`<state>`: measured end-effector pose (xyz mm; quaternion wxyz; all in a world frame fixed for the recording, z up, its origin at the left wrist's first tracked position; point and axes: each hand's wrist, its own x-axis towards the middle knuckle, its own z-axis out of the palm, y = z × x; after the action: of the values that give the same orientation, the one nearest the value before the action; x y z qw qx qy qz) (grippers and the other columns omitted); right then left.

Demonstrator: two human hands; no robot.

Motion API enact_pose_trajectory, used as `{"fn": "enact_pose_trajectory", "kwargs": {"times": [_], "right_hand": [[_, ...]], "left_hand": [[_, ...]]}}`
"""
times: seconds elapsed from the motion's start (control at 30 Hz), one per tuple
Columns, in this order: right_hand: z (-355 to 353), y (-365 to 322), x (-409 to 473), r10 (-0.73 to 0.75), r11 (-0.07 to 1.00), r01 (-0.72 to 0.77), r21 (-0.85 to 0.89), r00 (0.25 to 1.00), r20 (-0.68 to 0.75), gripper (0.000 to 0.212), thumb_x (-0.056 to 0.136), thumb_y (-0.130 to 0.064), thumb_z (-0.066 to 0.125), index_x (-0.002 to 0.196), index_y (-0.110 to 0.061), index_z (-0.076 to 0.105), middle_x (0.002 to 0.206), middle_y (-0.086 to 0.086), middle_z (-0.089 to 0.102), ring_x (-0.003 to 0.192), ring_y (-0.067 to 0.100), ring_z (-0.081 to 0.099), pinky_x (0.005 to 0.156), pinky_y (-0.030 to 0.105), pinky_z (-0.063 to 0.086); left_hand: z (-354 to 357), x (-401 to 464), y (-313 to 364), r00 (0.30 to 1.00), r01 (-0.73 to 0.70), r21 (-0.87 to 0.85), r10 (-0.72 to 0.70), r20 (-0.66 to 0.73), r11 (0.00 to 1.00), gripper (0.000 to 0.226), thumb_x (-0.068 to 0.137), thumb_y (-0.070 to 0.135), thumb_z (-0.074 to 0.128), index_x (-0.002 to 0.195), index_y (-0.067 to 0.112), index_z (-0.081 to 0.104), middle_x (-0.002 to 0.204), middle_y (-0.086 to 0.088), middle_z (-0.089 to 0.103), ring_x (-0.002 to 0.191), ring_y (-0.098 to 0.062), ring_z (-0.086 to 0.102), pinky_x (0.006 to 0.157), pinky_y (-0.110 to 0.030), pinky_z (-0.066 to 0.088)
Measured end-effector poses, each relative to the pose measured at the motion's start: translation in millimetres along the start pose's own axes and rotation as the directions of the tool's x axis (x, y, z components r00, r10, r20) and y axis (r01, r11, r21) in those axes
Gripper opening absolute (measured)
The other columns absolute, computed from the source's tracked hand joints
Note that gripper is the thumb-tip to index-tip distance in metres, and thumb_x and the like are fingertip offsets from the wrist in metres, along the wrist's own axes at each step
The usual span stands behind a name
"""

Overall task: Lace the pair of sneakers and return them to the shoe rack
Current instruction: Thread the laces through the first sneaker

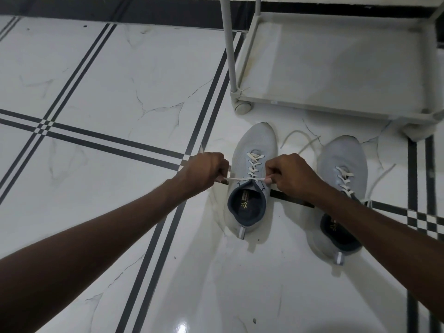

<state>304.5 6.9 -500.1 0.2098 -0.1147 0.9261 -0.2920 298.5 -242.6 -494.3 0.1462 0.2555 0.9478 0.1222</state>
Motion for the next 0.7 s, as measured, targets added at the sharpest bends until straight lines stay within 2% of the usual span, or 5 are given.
{"fn": "enact_pose_trajectory", "kwargs": {"times": [0.1, 0.27, 0.4, 0.5, 0.7], "right_hand": [[4.7, 4.0, 2.1, -0.005, 0.998, 0.003, -0.065, 0.999, -0.036, 0.027, 0.073, -0.001, 0.064, 0.055, -0.017, 0.05, 0.065, 0.004, 0.067, 0.064, 0.019, 0.06, 0.058, 0.028, 0.045], [13.8, 9.8, 1.4, 0.043, 0.996, -0.044, -0.073, 0.999, -0.023, 0.035, 0.072, 0.006, 0.06, 0.052, -0.018, 0.044, 0.064, 0.001, 0.066, 0.053, -0.001, 0.05, 0.049, 0.014, 0.03], [-6.4, 3.0, 4.0, 0.079, 0.996, -0.075, -0.055, 0.993, 0.082, 0.022, 0.074, -0.014, 0.078, 0.059, -0.021, 0.062, 0.059, -0.006, 0.065, 0.057, 0.007, 0.056, 0.053, 0.021, 0.038], [-37.4, -0.2, -1.1, 0.097, 0.98, -0.135, 0.146, 0.965, 0.243, 0.016, 0.076, -0.026, 0.079, 0.065, -0.017, 0.072, 0.05, -0.007, 0.065, 0.043, 0.004, 0.054, 0.053, 0.021, 0.044], [-41.4, 4.9, -24.7, 0.026, 0.731, -0.204, 0.651, 0.962, 0.273, 0.011, 0.08, -0.018, 0.075, 0.08, -0.007, 0.073, 0.078, 0.018, 0.071, 0.071, 0.028, 0.061, 0.066, 0.033, 0.054]], "left_hand": [[10.0, -3.0, -2.2, 1.0, 0.002, -0.02, -0.001, 0.023, 1.0, 0.022, 0.074, -0.013, 0.061, 0.074, 0.009, 0.064, 0.079, -0.003, 0.059, 0.064, -0.018, 0.056, 0.056, -0.037, 0.051], [22.1, -7.1, -5.4, 0.996, 0.042, -0.102, -0.034, 0.08, 0.994, 0.02, 0.074, -0.013, 0.063, 0.072, 0.007, 0.065, 0.074, 0.002, 0.061, 0.061, -0.01, 0.058, 0.058, -0.03, 0.053], [-2.0, 0.2, -12.9, 0.942, 0.23, -0.325, -0.125, 0.312, 0.917, 0.005, 0.085, 0.009, 0.072, 0.084, 0.013, 0.071, 0.075, 0.005, 0.069, 0.056, 0.002, 0.063, 0.061, -0.019, 0.055], [-25.1, -0.8, -20.3, 0.902, 0.316, -0.485, -0.099, 0.421, 0.816, 0.013, 0.087, 0.008, 0.069, 0.08, 0.018, 0.073, 0.082, -0.007, 0.074, 0.066, -0.012, 0.068, 0.066, -0.027, 0.055], [-54.5, -5.6, -7.6, 0.919, 0.355, -0.791, -0.033, 0.392, 0.498, 0.017, 0.093, 0.024, 0.062, 0.082, 0.012, 0.069, 0.08, -0.004, 0.066, 0.073, -0.016, 0.06, 0.073, -0.026, 0.052]]}}
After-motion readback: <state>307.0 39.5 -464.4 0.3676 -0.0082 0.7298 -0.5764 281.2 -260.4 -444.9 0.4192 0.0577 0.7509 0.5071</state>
